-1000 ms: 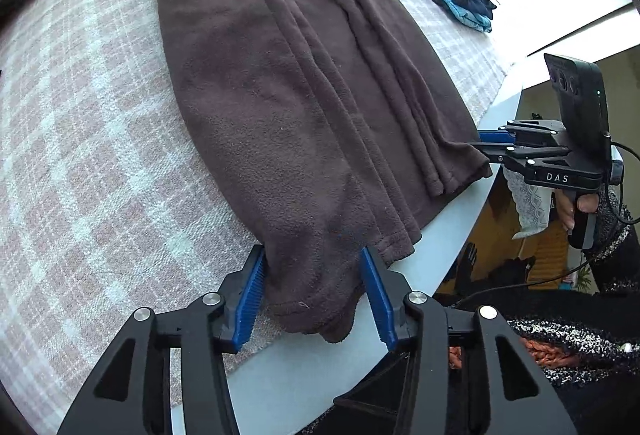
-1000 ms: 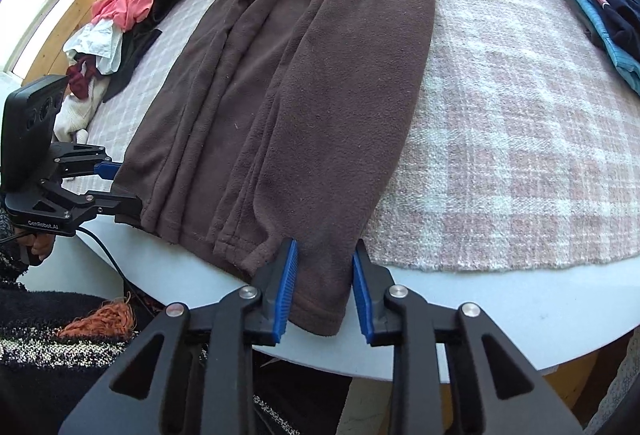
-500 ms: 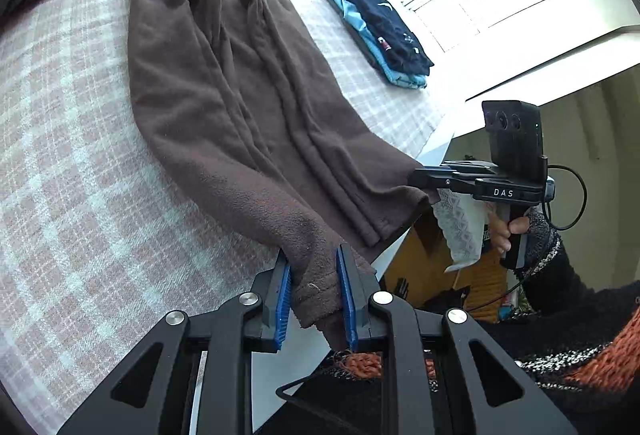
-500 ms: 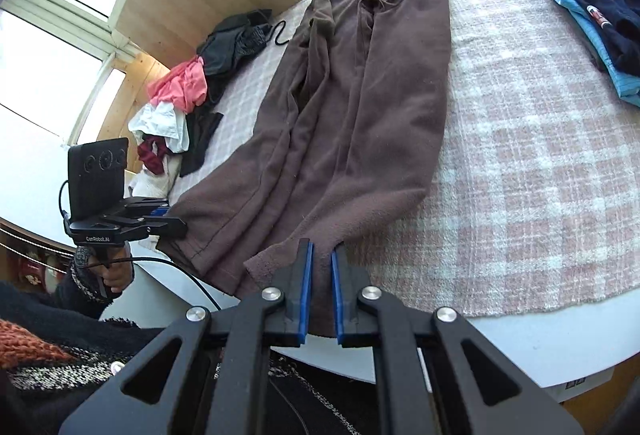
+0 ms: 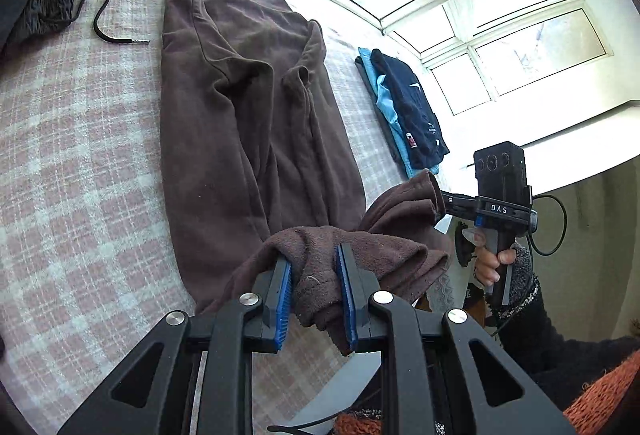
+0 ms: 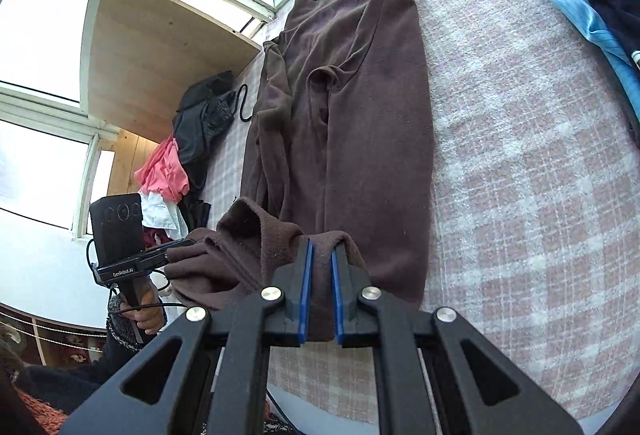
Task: Fold clothes
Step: 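Grasp the fleece hem with both grippers and lift it, then fold the lifted hem over toward the collar and release both grippers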
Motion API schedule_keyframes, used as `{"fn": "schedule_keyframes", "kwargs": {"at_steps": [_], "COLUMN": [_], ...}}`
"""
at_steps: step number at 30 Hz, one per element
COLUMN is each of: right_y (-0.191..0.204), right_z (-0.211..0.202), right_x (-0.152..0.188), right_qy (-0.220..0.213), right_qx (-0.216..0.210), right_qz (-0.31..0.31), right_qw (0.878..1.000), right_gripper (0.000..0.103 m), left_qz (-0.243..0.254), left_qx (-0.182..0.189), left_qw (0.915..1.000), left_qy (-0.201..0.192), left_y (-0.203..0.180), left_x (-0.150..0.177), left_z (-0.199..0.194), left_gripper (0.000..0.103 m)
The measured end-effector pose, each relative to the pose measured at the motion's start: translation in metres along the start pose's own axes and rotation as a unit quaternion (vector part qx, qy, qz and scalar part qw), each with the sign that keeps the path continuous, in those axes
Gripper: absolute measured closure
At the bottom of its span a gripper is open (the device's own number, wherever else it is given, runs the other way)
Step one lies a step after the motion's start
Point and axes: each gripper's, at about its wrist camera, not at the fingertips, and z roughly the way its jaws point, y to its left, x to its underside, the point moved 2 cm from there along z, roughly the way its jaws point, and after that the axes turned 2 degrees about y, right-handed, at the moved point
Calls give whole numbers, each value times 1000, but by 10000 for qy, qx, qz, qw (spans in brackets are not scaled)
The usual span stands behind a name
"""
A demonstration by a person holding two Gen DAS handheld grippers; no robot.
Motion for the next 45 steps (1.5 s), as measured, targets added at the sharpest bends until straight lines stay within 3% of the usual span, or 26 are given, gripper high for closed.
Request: {"fn": "schedule_keyframes", "kwargs": {"at_steps": [8,10,12,15,18,20,21,22,23,27,31,34,36,37,38,39,40,41,42,45], "right_y": [-23,-24,-29,-38,-27,-5,7,18,29,59,60,49,33,27,24,21,19,18,15,9], "right_z": [32,26,22,13,-13,-27,-31,-30,-25,16,61,74,65,55,42,27,15,4,3,8], "right_x": [-43,-46,-47,-48,-44,-35,-28,-21,-15,5,0,-27,-51,-58,-60,-60,-54,-47,-41,-26], "right_qy": [623,629,651,524,-29,-323,-402,-417,-372,202,642,500,259,170,34,-116,-216,-303,-291,-173], "right_qx": [174,34,-177,-238,360,454,489,521,550,582,632,731,937,823,694,574,596,658,703,824], "right_qz": [451,564,748,1021,451,-175,-460,-727,-972,-1764,-1959,-1852,-1458,-1245,-1169,-1126,-1141,-1170,-1204,-1307], "right_qw": [9969,9964,9949,9931,9983,9983,9969,9951,9930,9824,9765,9787,9845,9887,9907,9919,9914,9905,9898,9878], "right_gripper": [91,86,73,71,71,71,73,75,80,81,81,81,81,81,81,79,75,63,59,59], "left_qz": [-543,-593,-514,-530,-630,-564,-494,-421,-338,98,628,794,753,714,653,564,362,180,171,510], "left_qx": [-166,-145,-148,-50,-76,-189,-265,-337,-386,-505,-433,-286,-142,-398,-892,-1302,-1319,-1127,-1093,-1305], "left_qw": [9971,9963,9966,9968,9962,9971,9977,9982,9986,9978,9971,9960,9962,9960,9935,9897,9905,9935,9938,9898], "left_qy": [512,613,626,595,598,469,376,271,117,-420,-41,281,408,365,280,195,113,16,-106,-244], "left_y": [51,54,51,49,52,50,47,45,42,29,6,-1,1,8,18,28,37,42,42,34], "left_x": [-45,-51,-54,-58,-58,-58,-59,-59,-61,-60,-47,-49,-57,-65,-73,-80,-84,-84,-81,-58], "left_z": [45,48,45,41,37,27,21,15,4,-39,-23,10,35,44,49,51,46,37,26,-6], "left_gripper": [81,81,78,69,69,67,61,50,46,44,44,45,45,45,48,58,65,65,63,44]}}
